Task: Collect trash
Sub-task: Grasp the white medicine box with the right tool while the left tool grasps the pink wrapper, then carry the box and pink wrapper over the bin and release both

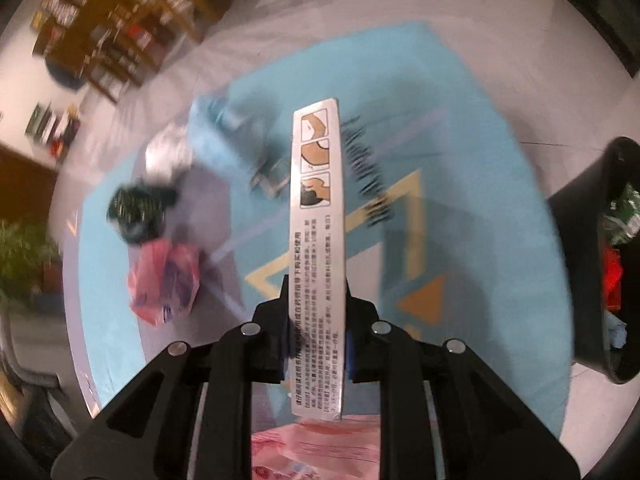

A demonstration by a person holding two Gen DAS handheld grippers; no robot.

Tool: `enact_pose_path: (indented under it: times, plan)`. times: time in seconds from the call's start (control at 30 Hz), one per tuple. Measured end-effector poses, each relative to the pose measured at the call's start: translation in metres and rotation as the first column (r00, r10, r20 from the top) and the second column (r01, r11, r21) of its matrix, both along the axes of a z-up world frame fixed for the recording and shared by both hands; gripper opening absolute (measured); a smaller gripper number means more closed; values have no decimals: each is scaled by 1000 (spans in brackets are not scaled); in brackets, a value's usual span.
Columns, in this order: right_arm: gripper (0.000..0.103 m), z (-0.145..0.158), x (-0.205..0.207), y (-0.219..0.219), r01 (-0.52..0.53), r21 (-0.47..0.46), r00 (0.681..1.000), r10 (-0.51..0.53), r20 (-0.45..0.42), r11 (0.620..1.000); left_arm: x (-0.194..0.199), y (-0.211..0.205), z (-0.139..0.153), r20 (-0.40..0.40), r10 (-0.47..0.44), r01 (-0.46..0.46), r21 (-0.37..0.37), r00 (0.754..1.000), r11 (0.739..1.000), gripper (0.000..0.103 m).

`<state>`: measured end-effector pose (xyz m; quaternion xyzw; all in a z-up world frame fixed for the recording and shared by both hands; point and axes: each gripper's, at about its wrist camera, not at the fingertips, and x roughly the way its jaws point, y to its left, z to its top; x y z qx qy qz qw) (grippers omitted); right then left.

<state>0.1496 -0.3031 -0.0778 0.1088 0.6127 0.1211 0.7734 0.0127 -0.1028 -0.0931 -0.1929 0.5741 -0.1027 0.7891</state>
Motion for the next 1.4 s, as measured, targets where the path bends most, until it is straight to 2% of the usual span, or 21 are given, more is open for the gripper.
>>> enact_pose_path:
  times: [0.13, 0.23, 0.3, 0.33, 0.37, 0.47, 0.57, 0.7, 0.8, 0.87, 0.97, 1.13, 1.23, 1.4]
  plan:
    - [21, 11, 9, -22, 63, 44, 998, -63, 6, 997, 0, -22, -7, -6, -65, 65, -18, 998, 998, 80]
    - [21, 16, 5, -35, 103, 65, 995, -103, 5, 993, 1, -36, -14, -6, -100, 100, -5, 995, 995, 78]
    - [21, 22, 7, -42, 121, 85, 993, -122, 1, 989, 1, -44, -20, -10, -109, 109, 6, 994, 994, 70]
    - [21, 24, 7, -46, 129, 95, 992, -130, 2, 987, 2, -49, -24, -20, -128, 129, 5, 992, 992, 54]
    - [21, 28, 6, -49, 134, 100, 991, -135, 4, 986, 2, -55, -26, -23, -151, 151, -2, 988, 988, 43]
    - [21, 33, 6, -59, 146, 107, 989, -149, 13, 983, 2, -64, -24, 20, -167, 167, 7, 986, 986, 37]
    - [21, 40, 4, -70, 154, 111, 987, -158, 31, 982, 3, -64, -15, 52, -133, 133, -7, 990, 991, 29]
    - [21, 55, 1, -82, 175, 110, 981, -183, 71, 978, 10, -56, 4, 102, -70, 67, 26, 992, 997, 26]
    - [21, 71, -2, -95, 187, 89, 970, -198, 138, 978, 17, -58, 22, 144, -47, 40, 53, 988, 998, 25]
    - [21, 82, -5, -104, 202, 45, 958, -207, 197, 978, 26, -63, 33, 169, -40, 31, 53, 985, 998, 25]
    - [21, 92, -9, -126, 240, 28, 942, -240, 236, 970, 43, -76, 48, 186, -38, 33, 30, 982, 999, 25]
    - [21, 103, -18, -174, 340, 30, 904, -335, 265, 940, 71, -128, 71, 257, -97, 86, 54, 962, 995, 25]
    - [22, 107, -24, -207, 401, 49, 878, -399, 265, 915, 85, -159, 74, 256, -134, 128, 40, 957, 991, 25]
    - [22, 107, -34, -251, 493, 1, 837, -475, 270, 870, 101, -224, 63, 238, -213, 215, 19, 948, 976, 25]
